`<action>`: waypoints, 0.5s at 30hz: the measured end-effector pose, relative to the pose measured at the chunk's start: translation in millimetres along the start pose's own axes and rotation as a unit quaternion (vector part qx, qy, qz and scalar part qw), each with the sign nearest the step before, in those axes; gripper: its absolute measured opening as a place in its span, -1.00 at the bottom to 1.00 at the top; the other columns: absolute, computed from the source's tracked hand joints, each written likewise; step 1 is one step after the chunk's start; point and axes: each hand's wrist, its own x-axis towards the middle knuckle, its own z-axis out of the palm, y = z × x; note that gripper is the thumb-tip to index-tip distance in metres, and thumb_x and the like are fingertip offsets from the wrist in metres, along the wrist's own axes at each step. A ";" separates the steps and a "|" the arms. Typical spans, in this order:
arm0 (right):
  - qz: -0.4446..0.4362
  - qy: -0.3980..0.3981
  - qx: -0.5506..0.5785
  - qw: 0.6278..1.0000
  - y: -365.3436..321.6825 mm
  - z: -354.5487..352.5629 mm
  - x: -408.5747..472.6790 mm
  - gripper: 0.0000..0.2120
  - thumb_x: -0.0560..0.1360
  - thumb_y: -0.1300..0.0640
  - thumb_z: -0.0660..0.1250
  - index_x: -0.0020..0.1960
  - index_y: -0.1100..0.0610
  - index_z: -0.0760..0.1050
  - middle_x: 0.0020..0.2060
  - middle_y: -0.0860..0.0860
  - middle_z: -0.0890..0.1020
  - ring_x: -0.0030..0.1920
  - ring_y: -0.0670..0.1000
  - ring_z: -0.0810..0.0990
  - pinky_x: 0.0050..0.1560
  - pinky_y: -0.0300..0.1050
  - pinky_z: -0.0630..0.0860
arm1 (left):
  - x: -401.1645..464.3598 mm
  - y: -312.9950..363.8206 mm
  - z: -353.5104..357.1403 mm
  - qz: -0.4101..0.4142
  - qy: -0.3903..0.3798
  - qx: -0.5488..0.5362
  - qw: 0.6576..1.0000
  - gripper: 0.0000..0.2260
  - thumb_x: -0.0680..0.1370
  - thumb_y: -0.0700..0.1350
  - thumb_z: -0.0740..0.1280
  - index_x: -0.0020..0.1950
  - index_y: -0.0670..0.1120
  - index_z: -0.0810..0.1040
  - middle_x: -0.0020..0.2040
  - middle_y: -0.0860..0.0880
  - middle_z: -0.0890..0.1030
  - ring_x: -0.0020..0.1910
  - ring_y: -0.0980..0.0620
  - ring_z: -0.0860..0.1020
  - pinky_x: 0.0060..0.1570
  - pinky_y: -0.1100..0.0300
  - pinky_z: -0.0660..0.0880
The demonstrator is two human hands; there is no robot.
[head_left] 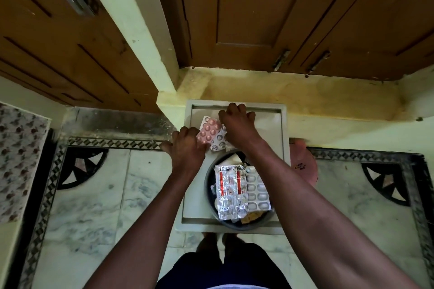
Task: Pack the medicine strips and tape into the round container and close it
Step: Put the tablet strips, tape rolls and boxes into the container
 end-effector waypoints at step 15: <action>0.061 0.102 0.225 0.967 14.2 -24.2 -62.5 -0.68 0.38 0.42 0.30 -0.02 0.05 0.42 -0.15 -0.03 0.64 -0.05 0.11 0.63 0.02 0.03 0.27 | -31.1 1.1 -19.7 -0.008 0.063 -0.366 0.928 -0.94 0.62 -0.11 0.43 -0.05 -0.01 0.64 -0.18 0.15 0.68 -0.17 0.13 0.63 -0.01 -0.04 0.61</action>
